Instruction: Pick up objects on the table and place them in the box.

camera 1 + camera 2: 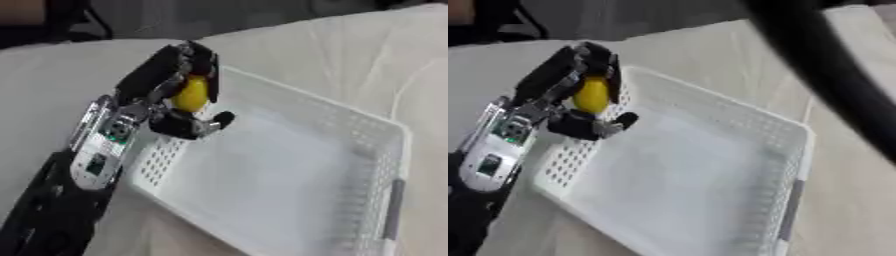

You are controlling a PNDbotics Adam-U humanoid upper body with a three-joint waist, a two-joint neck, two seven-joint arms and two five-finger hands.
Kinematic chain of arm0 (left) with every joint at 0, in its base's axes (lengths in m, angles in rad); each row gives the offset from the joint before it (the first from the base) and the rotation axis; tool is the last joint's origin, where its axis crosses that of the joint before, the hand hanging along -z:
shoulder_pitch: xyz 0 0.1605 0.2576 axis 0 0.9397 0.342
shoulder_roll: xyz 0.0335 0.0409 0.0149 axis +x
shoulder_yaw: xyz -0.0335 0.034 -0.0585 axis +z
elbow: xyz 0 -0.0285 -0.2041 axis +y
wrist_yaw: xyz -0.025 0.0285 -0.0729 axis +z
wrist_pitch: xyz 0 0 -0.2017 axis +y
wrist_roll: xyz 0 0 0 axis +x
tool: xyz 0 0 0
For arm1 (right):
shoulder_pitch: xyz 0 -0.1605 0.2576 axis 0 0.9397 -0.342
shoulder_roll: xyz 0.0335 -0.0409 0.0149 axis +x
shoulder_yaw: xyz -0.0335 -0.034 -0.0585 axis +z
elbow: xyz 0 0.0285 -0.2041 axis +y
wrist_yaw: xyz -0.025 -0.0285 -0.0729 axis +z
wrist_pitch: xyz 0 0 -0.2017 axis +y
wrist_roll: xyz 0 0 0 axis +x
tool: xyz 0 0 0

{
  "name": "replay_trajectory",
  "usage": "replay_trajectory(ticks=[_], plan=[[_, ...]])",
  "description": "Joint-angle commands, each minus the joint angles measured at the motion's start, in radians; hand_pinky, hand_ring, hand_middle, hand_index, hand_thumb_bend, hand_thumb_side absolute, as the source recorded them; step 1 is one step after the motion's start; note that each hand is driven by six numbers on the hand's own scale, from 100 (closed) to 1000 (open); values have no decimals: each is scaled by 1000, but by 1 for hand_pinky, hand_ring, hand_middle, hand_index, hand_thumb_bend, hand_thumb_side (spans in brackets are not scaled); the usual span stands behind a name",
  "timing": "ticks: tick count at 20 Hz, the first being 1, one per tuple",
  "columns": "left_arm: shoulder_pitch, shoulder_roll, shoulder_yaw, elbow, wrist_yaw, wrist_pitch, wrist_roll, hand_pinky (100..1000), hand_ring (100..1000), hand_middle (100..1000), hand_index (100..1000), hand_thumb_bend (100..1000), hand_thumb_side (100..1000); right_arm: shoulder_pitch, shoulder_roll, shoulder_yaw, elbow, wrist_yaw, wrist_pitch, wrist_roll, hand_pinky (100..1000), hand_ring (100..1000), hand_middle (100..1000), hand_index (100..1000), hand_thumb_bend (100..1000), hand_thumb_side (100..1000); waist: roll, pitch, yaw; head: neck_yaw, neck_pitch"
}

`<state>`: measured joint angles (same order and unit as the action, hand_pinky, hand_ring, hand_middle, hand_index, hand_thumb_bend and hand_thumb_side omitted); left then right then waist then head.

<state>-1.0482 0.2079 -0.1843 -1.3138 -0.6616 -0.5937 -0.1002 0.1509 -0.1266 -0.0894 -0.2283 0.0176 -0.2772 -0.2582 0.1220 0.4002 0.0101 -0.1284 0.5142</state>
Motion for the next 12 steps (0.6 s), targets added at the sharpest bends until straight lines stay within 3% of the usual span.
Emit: replay_trajectory(ticks=[1,3,4,5,7,9,12], plan=[[-50,3,-8,31,-16,-18,-10,161,438,480,597,100,143,23,-13,-6,-1,4,4,0,473,582,674,719,100,894,-4,-20,-1,-12,-6],[-50,2,-11,55,-34,-27,-25,392,612,660,752,100,257,23,-13,-7,-2,5,5,0,473,582,674,719,100,893,-4,-20,-1,-15,-6],[-51,2,-11,64,-43,-31,-32,469,679,726,803,100,355,23,-13,-7,-3,5,6,0,473,582,674,719,100,892,-3,-19,-1,-15,-5],[-51,3,-13,75,-54,-34,-45,649,820,851,914,100,555,23,-12,-7,-3,5,6,0,474,583,675,719,100,891,-3,-19,-1,-15,-5],[-52,2,-12,89,-67,-43,-64,778,903,921,966,100,655,23,-11,-8,-3,4,7,0,474,583,675,719,100,891,-3,-18,0,-14,-5],[-54,2,-9,97,-69,-48,-72,846,949,954,984,100,717,23,-10,-8,-3,3,7,-1,474,583,675,719,100,890,-3,-17,1,-13,-5],[-56,4,-8,101,-65,-50,-78,859,954,963,988,100,742,22,-8,-8,-2,2,8,-2,475,583,675,719,100,890,-4,-15,3,-10,-3]])
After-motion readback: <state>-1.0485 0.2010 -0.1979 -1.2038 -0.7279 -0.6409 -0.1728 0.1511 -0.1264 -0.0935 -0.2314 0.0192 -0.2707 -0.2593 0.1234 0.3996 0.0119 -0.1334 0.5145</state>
